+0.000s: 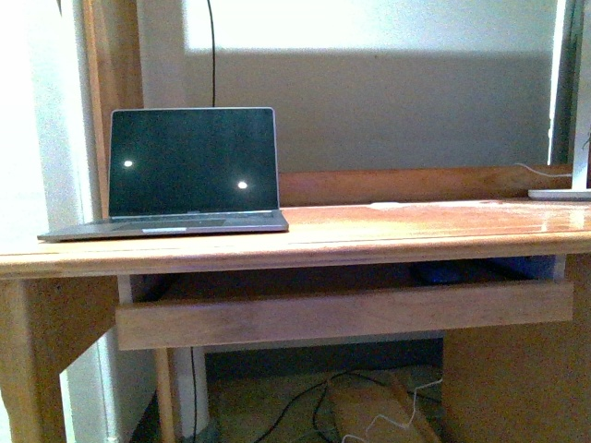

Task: Place mouse

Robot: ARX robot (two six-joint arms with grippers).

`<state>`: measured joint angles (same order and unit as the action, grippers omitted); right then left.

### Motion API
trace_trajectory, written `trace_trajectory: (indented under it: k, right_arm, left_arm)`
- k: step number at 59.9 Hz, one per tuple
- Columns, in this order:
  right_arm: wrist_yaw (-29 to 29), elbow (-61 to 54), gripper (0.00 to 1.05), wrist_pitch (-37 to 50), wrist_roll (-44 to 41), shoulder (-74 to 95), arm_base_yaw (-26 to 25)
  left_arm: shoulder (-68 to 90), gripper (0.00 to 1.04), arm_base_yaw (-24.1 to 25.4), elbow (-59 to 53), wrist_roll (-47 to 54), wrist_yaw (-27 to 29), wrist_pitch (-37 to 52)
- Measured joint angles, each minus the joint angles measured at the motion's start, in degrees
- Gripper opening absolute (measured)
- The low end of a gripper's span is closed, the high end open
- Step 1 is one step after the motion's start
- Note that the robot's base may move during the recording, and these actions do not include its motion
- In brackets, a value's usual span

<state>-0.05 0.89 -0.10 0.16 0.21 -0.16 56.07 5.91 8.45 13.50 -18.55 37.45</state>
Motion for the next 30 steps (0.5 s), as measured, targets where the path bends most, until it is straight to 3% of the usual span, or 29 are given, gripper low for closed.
trace_trajectory:
  k: [12,19,30]
  right_arm:
    - [0.0,0.0,0.97,0.0,0.0,0.0,0.0]
    - [0.0,0.0,0.97,0.0,0.0,0.0,0.0]
    - [0.0,0.0,0.97,0.0,0.0,0.0,0.0]
  left_arm:
    - [31.6,0.97,-0.3,13.1,27.6,0.4,21.6]
    - [42.9,0.97,-2.9,21.0,41.0,0.0,25.5]
    - [51.4,0.97,-6.4,30.4,52.9,-1.5,28.2]
